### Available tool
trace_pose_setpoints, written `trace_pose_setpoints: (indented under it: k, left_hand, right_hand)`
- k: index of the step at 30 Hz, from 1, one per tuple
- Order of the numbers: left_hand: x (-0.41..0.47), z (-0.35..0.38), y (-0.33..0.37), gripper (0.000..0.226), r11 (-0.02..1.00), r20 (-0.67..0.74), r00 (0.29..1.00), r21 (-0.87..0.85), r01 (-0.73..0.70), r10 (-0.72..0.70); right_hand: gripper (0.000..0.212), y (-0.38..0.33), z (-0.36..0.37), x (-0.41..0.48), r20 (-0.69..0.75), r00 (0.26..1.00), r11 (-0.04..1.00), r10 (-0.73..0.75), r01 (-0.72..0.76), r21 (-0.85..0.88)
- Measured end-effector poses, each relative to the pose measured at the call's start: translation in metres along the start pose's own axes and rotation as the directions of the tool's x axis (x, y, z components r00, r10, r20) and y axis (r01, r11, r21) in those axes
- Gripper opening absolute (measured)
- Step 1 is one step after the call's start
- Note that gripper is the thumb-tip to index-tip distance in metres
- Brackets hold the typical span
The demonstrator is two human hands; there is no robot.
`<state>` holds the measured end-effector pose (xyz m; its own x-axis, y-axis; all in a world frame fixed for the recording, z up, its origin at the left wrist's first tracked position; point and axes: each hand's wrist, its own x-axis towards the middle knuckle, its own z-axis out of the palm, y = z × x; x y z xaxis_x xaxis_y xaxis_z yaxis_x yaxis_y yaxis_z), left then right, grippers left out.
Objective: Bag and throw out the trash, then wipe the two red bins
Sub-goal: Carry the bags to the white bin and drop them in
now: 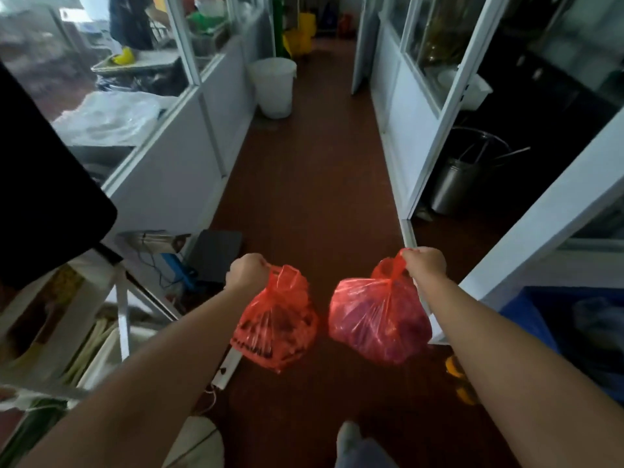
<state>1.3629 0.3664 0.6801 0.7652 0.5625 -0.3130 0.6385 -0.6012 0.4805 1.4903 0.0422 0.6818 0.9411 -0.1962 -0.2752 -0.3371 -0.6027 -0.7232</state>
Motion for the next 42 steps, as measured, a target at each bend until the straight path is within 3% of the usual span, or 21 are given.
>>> trace_pose_setpoints:
  k: [4, 8, 12, 18, 24, 26, 33, 42]
  left_hand:
    - [0.097, -0.002, 0.047, 0.017, 0.998, -0.087, 0.996, 0.055, -0.021, 0.026]
    - [0.192, -0.005, 0.099, 0.014, 0.999, -0.108, 0.993, 0.013, 0.049, -0.047]
    - [0.278, -0.026, 0.154, 0.013, 0.996, -0.128, 0.988, -0.002, 0.090, -0.089]
    - [0.403, -0.063, 0.217, 0.016, 0.991, -0.146, 0.984, -0.092, 0.092, -0.105]
    - [0.557, -0.083, 0.268, 0.019, 0.993, -0.166, 0.982, -0.090, 0.071, -0.085]
    - [0.610, -0.088, 0.283, 0.010, 0.993, -0.147, 0.986, -0.097, 0.061, -0.075]
    - [0.776, -0.121, 0.351, 0.012, 0.997, -0.102, 0.994, -0.076, 0.018, -0.026]
    - [0.992, -0.133, 0.456, 0.018, 0.996, -0.144, 0.987, -0.065, 0.056, -0.065]
  right_hand:
    - [0.028, -0.046, 0.024, 0.091, -0.028, 1.000, 0.997, 0.010, -0.008, 0.079]
    - [0.014, -0.101, 0.053, 0.184, 0.040, 0.998, 0.977, 0.056, -0.063, 0.204]
    - [0.015, -0.169, 0.075, 0.273, 0.153, 0.988, 0.989, 0.005, -0.028, 0.148]
    - [0.015, -0.271, 0.108, 0.400, 0.176, 0.982, 0.988, -0.061, 0.035, 0.149]
    - [0.015, -0.356, 0.152, 0.542, 0.148, 0.984, 0.985, -0.101, 0.079, 0.152]
    - [0.014, -0.385, 0.166, 0.587, 0.128, 0.988, 0.980, -0.083, 0.058, 0.191]
    - [0.013, -0.486, 0.191, 0.720, -0.001, 1.000, 0.962, 0.001, -0.001, 0.273]
    - [0.014, -0.594, 0.245, 0.934, 0.046, 0.998, 0.971, -0.047, 0.035, 0.239]
